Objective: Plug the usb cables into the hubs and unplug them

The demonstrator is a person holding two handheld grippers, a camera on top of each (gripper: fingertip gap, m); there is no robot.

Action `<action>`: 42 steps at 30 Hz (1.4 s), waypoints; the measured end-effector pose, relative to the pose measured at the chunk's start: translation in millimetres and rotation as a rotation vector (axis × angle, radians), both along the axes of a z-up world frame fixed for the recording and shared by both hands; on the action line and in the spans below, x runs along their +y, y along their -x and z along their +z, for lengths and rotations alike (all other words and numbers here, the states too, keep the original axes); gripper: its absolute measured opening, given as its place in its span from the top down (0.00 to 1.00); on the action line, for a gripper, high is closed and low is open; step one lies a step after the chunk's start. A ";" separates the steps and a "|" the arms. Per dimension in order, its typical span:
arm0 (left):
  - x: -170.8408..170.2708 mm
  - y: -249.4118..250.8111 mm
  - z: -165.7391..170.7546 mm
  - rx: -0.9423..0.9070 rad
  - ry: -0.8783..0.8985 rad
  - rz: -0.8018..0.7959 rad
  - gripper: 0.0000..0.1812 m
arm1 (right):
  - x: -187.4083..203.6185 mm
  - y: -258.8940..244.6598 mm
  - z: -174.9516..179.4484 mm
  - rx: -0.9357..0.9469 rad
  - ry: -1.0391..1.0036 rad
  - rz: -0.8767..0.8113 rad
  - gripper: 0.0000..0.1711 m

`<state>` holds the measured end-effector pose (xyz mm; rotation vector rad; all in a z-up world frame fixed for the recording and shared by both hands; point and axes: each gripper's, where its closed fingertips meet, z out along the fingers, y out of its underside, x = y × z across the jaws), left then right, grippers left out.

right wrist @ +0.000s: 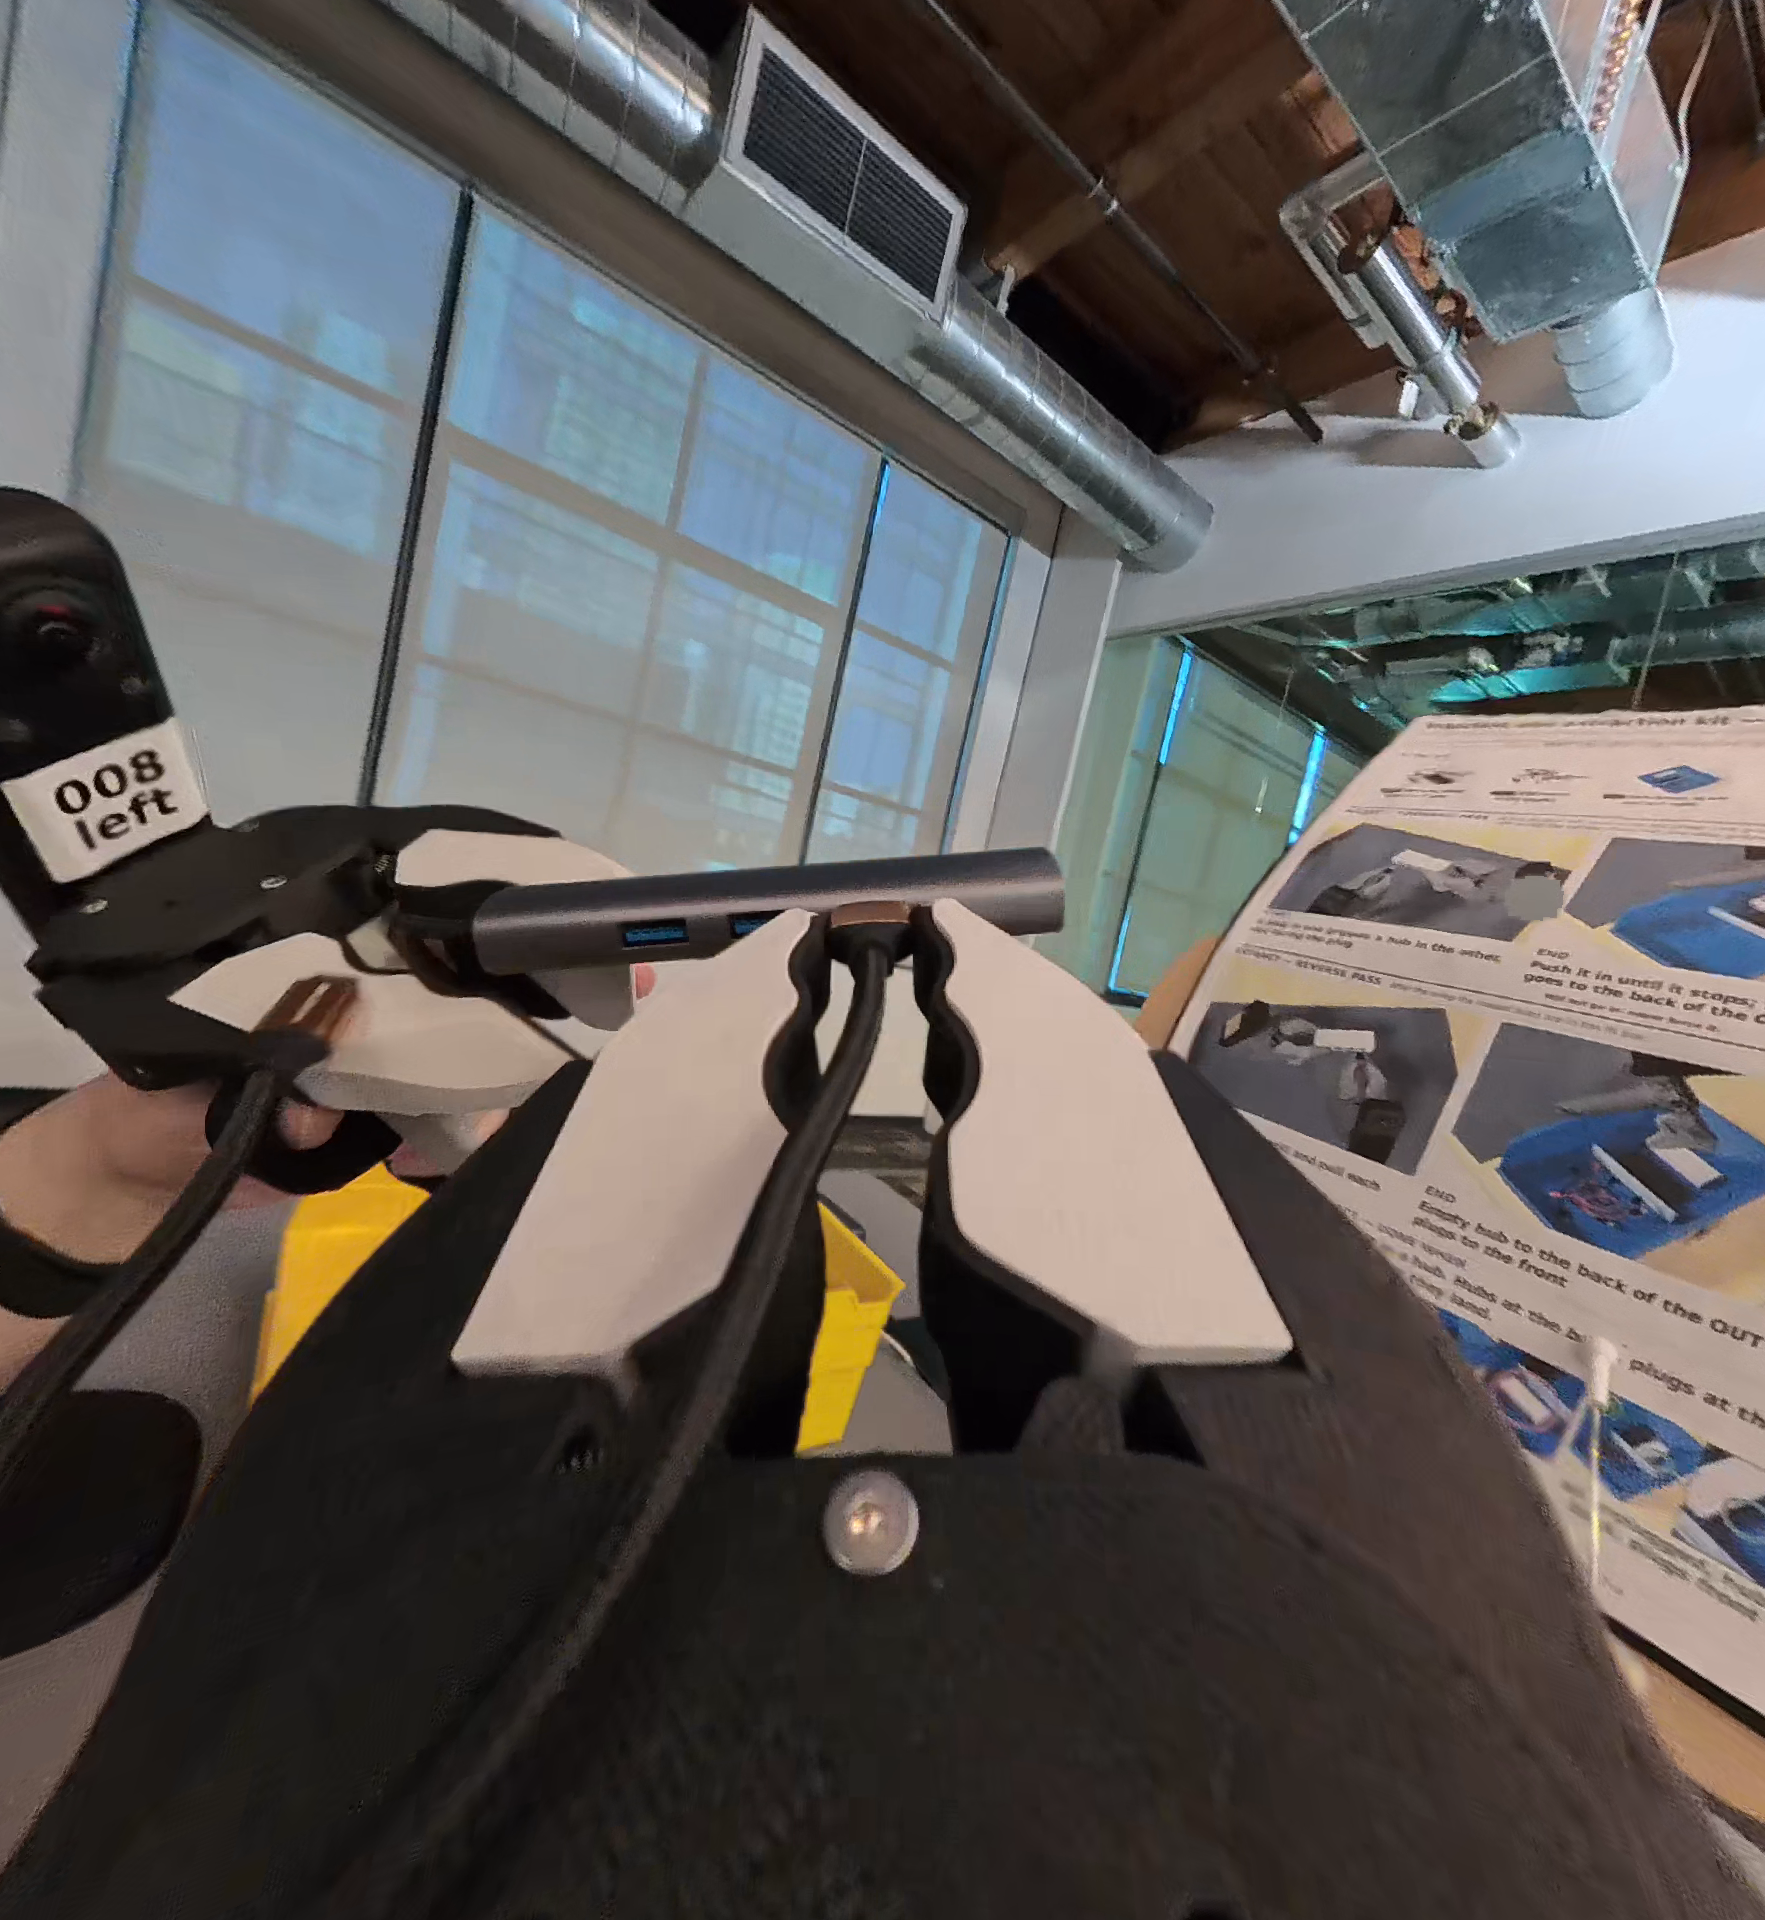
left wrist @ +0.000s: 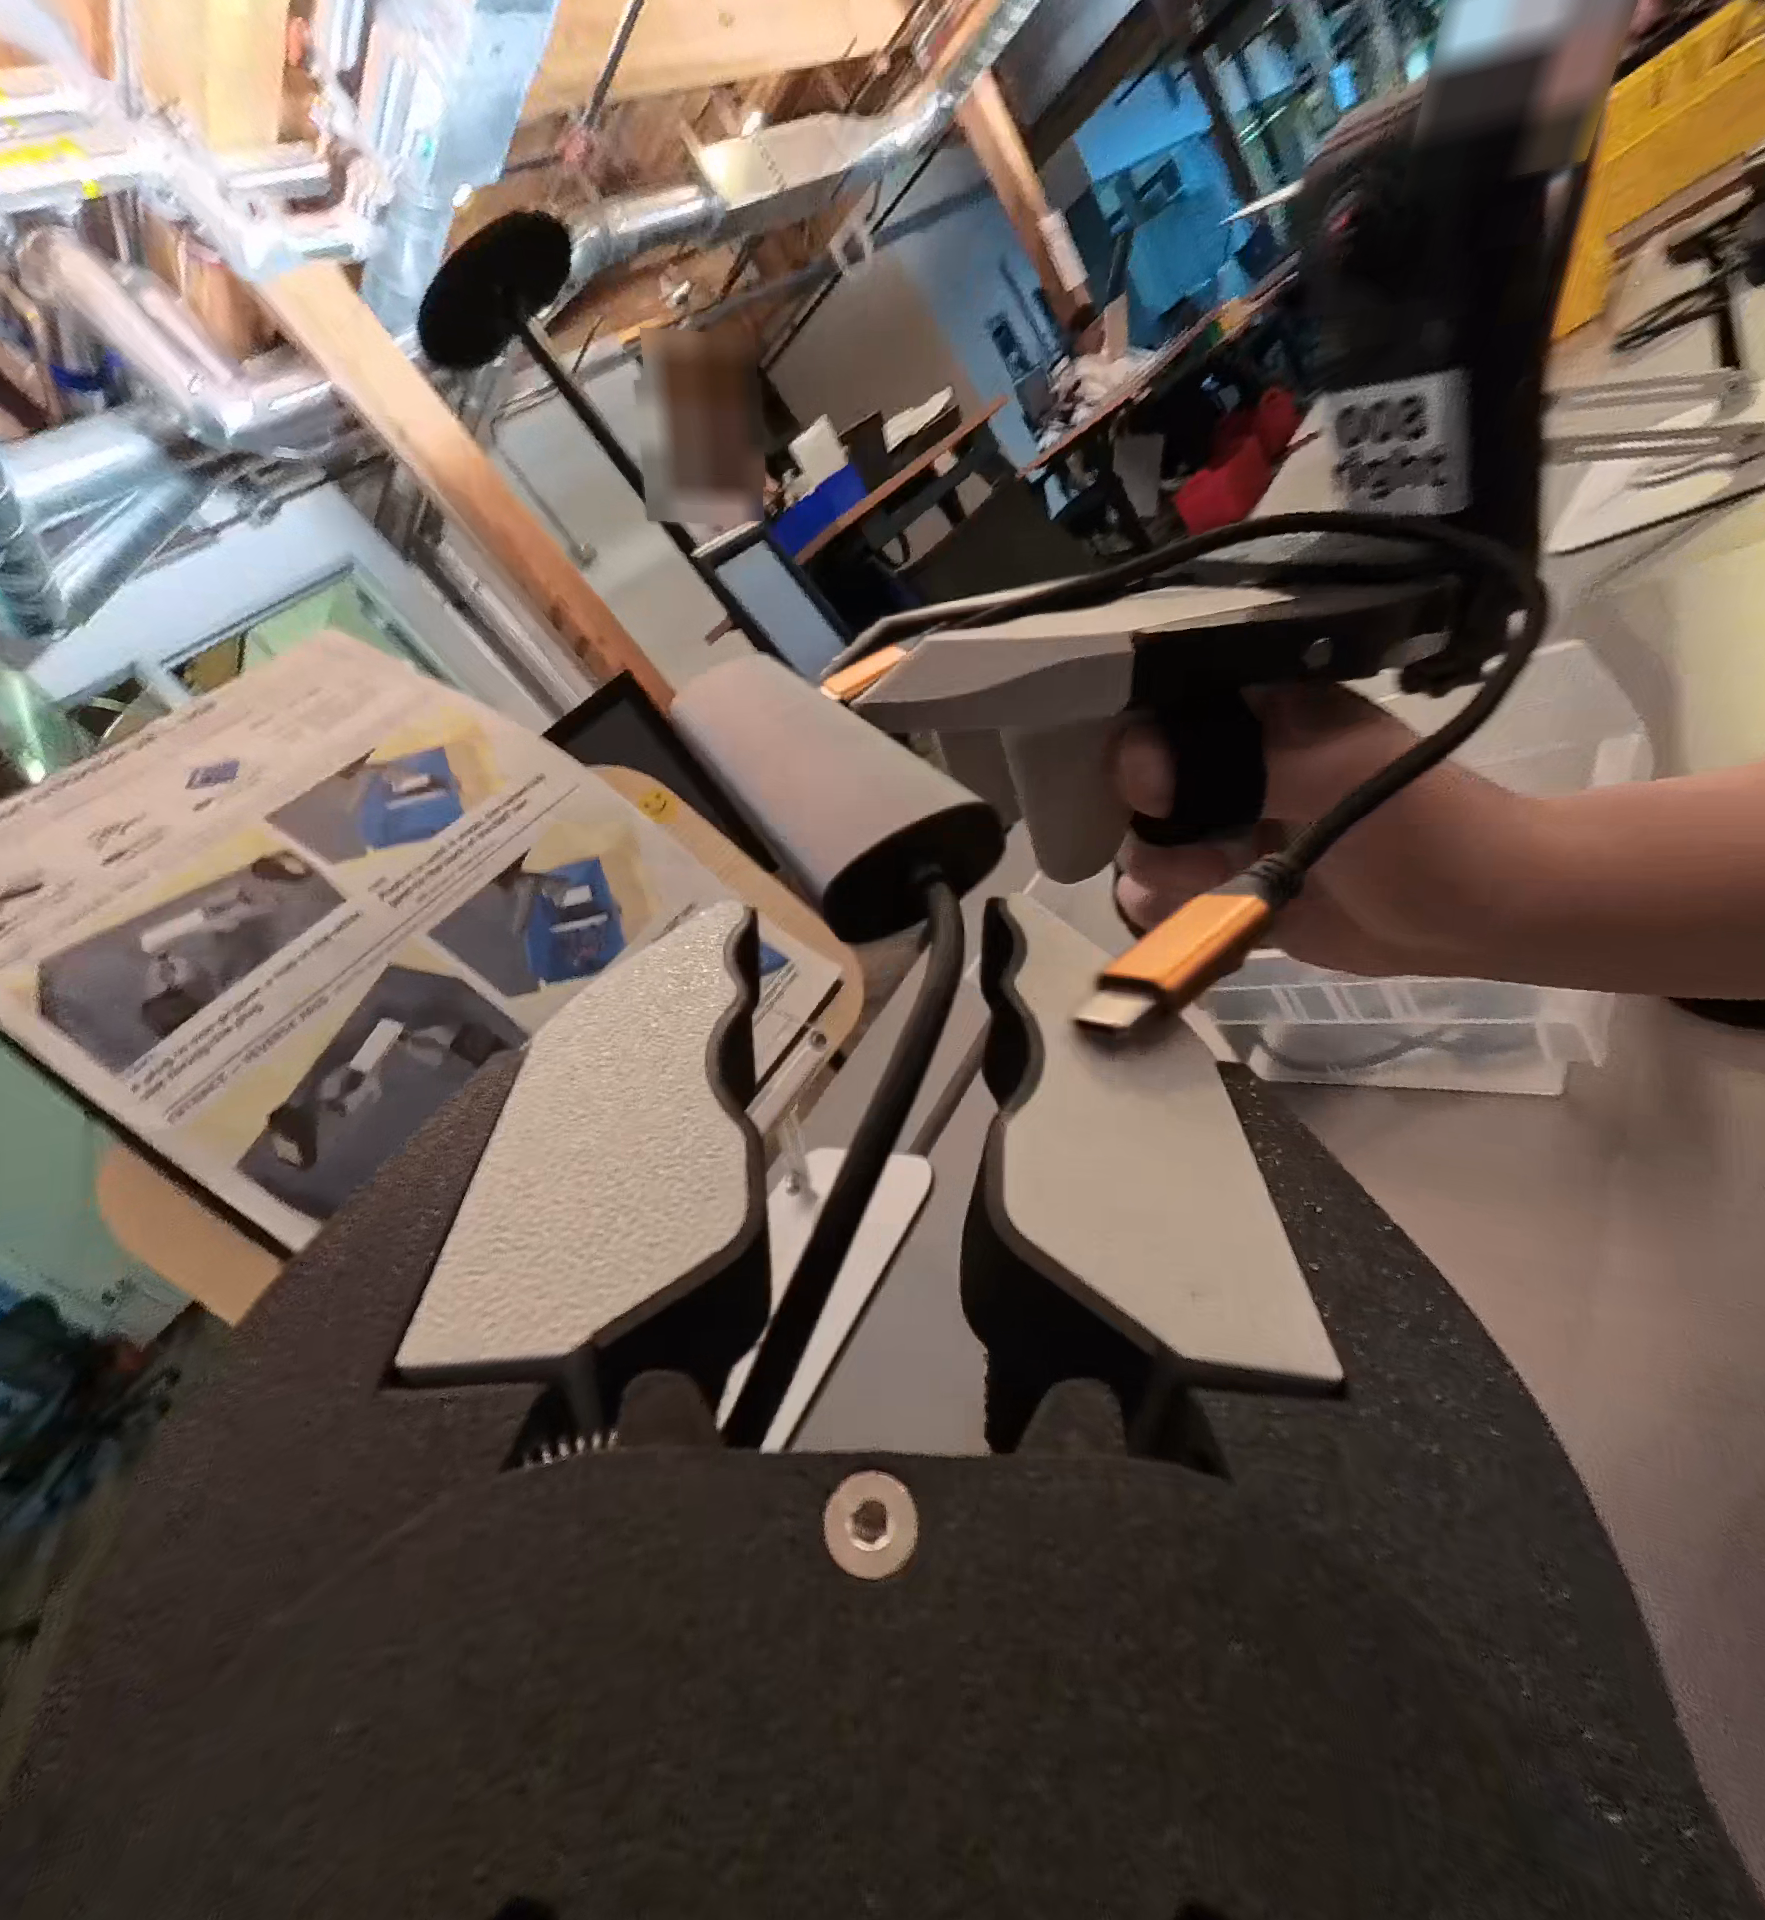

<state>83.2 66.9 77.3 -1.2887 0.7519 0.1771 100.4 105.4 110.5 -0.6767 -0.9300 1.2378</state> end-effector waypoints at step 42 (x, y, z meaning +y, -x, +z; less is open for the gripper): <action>36.7 30.7 -21.2 -0.393 0.227 0.081 0.82 | -2.8 32.6 -26.4 -0.041 -0.166 -0.390 0.91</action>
